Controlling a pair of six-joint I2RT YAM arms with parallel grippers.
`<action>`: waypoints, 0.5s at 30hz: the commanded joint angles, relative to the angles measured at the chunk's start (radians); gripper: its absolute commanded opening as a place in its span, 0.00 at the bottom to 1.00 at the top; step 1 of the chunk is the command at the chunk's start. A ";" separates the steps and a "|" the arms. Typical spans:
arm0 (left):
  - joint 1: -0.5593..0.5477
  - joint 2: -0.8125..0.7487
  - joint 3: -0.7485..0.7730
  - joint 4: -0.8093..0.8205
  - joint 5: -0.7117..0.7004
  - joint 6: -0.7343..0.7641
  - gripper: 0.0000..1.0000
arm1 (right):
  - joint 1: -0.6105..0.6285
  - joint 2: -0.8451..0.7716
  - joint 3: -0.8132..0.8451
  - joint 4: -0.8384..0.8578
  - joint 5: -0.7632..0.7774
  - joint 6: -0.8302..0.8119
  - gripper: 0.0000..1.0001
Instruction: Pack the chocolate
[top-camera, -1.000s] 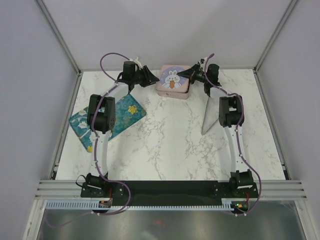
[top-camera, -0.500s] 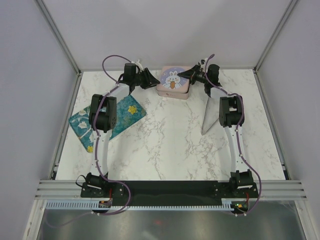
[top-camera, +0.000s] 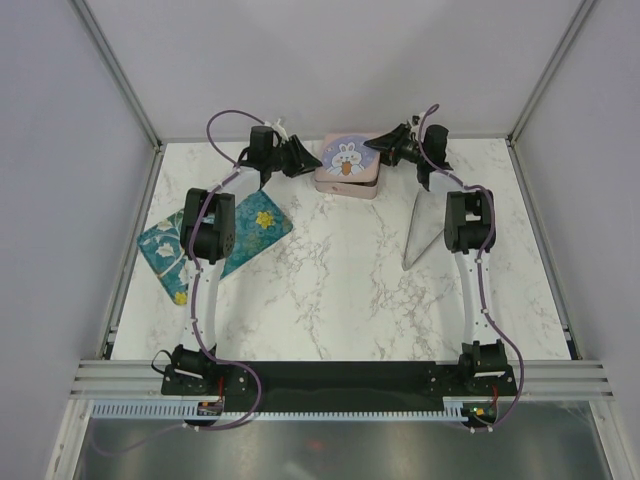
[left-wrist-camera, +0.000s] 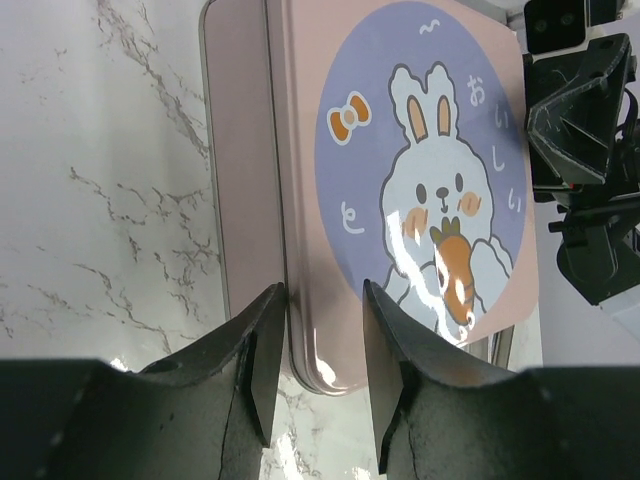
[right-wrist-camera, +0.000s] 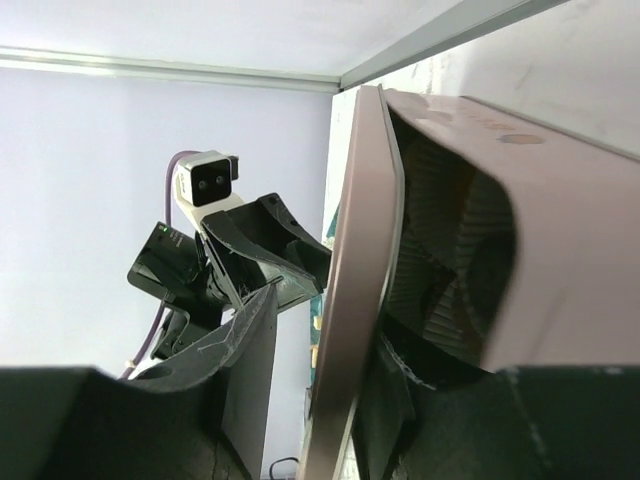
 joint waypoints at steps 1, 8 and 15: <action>-0.003 0.024 0.044 0.041 0.037 -0.025 0.44 | -0.027 -0.041 -0.038 -0.050 0.024 -0.067 0.44; -0.006 0.032 0.050 0.055 0.052 -0.031 0.44 | -0.053 -0.072 -0.078 -0.079 0.037 -0.107 0.45; -0.007 0.030 0.050 0.061 0.060 -0.033 0.44 | -0.062 -0.130 -0.118 -0.168 0.082 -0.208 0.48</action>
